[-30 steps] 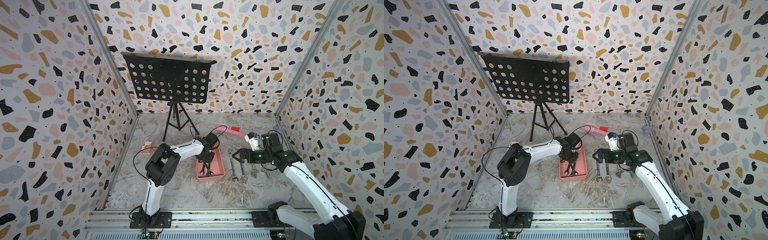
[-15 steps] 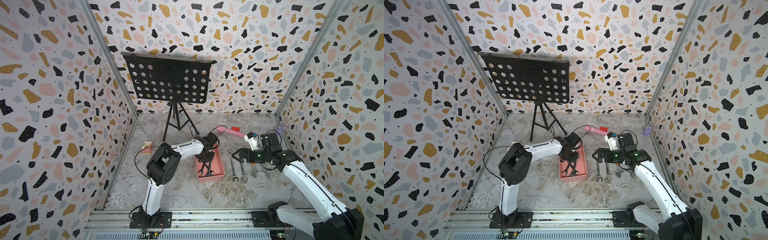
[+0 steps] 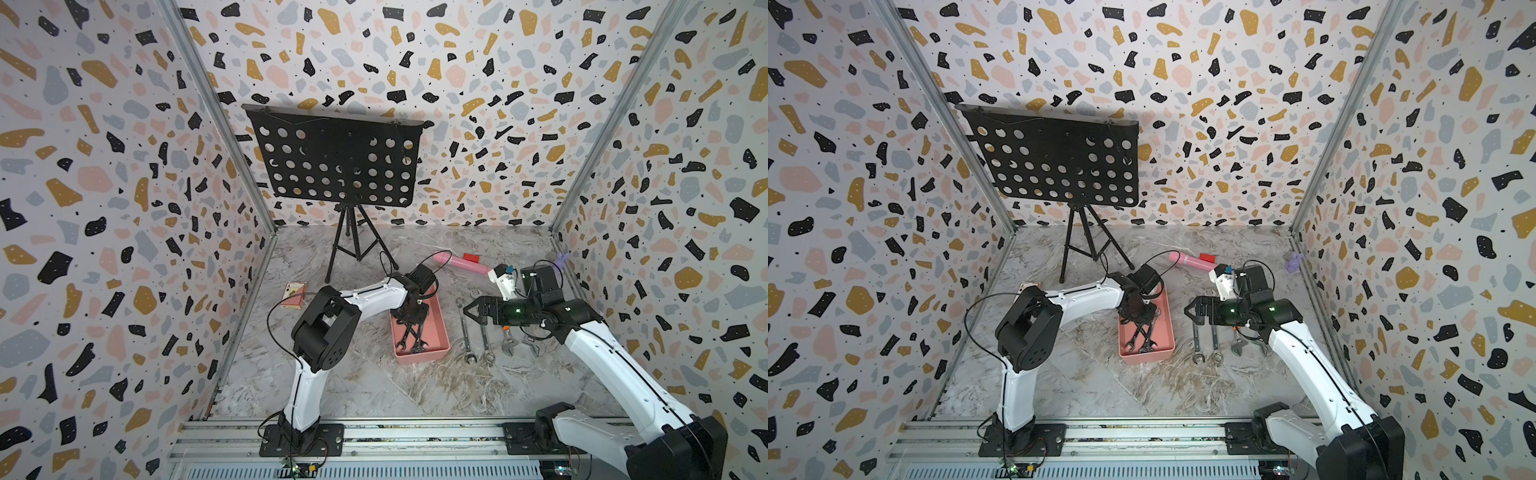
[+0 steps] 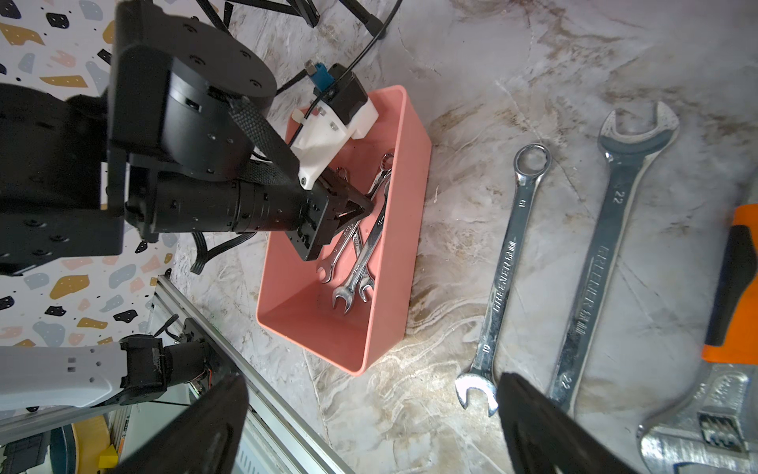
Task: Take out the wrench from the storage box
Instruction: Pick up the wrench from the storage box.
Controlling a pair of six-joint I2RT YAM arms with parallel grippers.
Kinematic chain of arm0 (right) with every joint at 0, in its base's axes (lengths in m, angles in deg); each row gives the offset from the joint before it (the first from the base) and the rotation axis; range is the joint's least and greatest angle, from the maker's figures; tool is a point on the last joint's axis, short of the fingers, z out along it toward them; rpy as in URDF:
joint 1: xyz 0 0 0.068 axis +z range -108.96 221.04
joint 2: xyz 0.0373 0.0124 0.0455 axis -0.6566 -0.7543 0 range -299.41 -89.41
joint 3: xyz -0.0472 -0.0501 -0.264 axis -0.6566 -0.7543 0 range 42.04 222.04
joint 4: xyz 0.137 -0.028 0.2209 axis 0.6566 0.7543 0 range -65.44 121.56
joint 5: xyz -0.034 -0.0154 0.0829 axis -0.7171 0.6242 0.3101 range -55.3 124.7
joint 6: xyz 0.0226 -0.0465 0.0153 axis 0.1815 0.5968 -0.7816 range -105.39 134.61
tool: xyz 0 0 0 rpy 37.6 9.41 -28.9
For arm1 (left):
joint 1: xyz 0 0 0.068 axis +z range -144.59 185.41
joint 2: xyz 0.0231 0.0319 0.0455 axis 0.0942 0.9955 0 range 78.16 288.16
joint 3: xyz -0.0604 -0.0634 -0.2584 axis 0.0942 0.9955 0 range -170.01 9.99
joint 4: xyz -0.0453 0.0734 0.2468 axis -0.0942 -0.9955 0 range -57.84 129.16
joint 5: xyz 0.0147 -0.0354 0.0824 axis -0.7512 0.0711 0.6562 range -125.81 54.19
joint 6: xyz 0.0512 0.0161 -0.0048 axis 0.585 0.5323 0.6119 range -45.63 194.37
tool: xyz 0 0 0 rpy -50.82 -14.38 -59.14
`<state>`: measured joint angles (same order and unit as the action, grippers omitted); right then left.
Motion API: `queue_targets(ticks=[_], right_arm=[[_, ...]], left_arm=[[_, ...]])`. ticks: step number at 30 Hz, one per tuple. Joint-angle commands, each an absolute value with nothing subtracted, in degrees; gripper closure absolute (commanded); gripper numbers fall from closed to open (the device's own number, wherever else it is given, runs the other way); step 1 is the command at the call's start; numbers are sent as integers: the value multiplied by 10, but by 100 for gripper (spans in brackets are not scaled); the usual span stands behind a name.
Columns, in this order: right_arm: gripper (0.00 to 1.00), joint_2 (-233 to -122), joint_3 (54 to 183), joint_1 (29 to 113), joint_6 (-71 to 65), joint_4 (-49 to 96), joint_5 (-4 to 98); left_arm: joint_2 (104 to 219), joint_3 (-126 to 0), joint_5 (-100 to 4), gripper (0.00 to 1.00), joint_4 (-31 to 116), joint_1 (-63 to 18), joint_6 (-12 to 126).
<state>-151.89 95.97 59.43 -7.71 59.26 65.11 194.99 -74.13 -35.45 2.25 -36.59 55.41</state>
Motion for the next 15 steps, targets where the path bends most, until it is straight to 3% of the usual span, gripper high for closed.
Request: queue_targets(ticks=[1, 15], right_arm=[[0, -1519, 972, 597, -79, 592, 651], [0, -1522, 991, 597, -70, 600, 649]], left_arm=[[1913, -740, -355, 92, 4, -367, 545], [1851, -774, -346, 94, -55, -373, 526]])
